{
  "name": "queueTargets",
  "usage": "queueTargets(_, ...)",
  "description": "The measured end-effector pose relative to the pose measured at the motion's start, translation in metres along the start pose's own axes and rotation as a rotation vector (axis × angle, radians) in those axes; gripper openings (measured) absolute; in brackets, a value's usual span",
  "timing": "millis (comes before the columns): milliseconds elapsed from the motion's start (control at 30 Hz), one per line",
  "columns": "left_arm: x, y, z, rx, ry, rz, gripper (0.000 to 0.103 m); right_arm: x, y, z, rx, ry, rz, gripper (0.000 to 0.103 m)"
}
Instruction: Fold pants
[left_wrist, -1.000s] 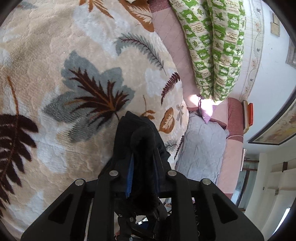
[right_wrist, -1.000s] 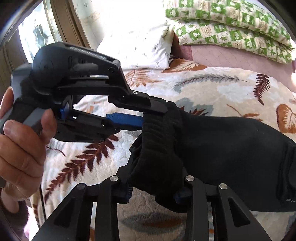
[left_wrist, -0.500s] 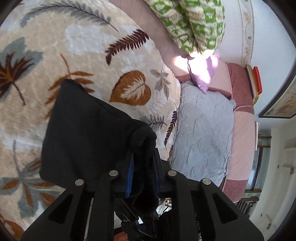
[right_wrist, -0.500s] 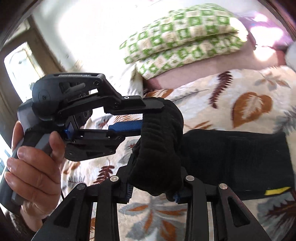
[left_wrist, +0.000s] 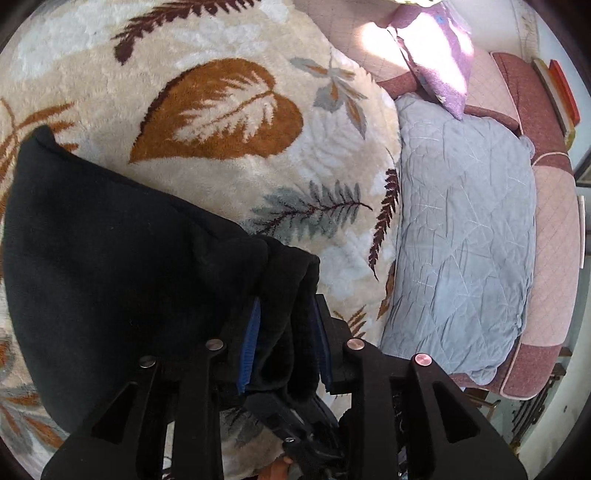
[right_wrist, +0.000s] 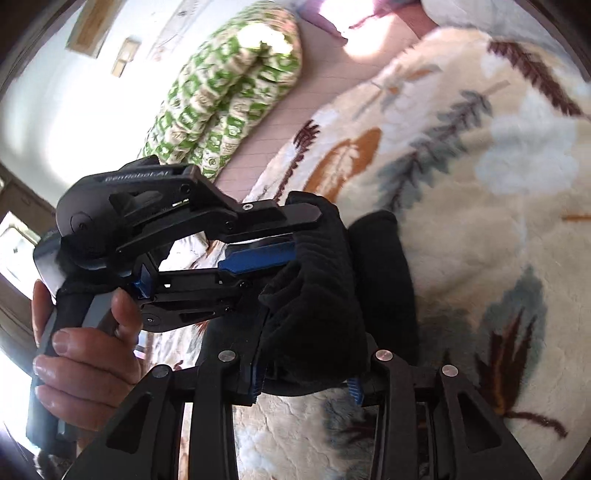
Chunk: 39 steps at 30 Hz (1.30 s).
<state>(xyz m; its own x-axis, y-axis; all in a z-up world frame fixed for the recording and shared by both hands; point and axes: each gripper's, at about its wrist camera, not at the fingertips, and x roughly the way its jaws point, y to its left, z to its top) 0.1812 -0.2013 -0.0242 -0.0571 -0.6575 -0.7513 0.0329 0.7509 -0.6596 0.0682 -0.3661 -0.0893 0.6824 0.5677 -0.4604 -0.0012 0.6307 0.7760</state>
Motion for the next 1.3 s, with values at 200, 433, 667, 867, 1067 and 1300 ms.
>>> queueTargets(200, -0.059, -0.006, -0.013, 0.089, -0.106, -0.033, 0.045, -0.045, -0.022, 0.01, 0.082, -0.08, 0.073, 0.053)
queueTargets(433, -0.078, 0.039, -0.079, 0.036, -0.221, -0.046, 0.062, -0.064, -0.004, 0.046, 0.024, -0.078, 0.019, 0.058)
queueTargets(667, -0.054, 0.066, -0.098, -0.101, -0.216, -0.13, 0.062, -0.01, 0.043, 0.052, -0.151, 0.071, -0.101, 0.058)
queueTargets(867, -0.018, 0.059, -0.092, -0.177, -0.201, -0.14, 0.062, 0.013, 0.045, 0.054, -0.171, 0.127, -0.146, 0.056)
queueTargets(1067, 0.013, 0.067, -0.082, -0.286, -0.165, -0.116, 0.049, 0.02, 0.021, 0.068, -0.052, 0.172, -0.129, 0.045)
queueTargets(1300, 0.04, 0.076, -0.078, -0.311, -0.142, -0.076, 0.022, 0.003, -0.011, 0.075, -0.009, 0.141, -0.096, 0.004)
